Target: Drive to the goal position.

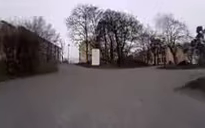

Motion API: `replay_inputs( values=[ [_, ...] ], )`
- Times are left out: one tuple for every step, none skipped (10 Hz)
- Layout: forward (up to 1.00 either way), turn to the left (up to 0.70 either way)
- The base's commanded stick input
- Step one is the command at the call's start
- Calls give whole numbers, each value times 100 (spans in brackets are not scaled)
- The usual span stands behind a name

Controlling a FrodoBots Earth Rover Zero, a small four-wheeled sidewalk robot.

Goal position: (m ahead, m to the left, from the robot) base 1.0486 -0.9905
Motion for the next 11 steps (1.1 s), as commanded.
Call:
replay_inputs(
  values=[
    [100,0],
    [100,0],
    [100,0],
    [100,0],
    [83,0],
    [58,0],
    [9,0],
    [0,0],
    [0,0],
    [0,0],
    [0,0]
  ],
)
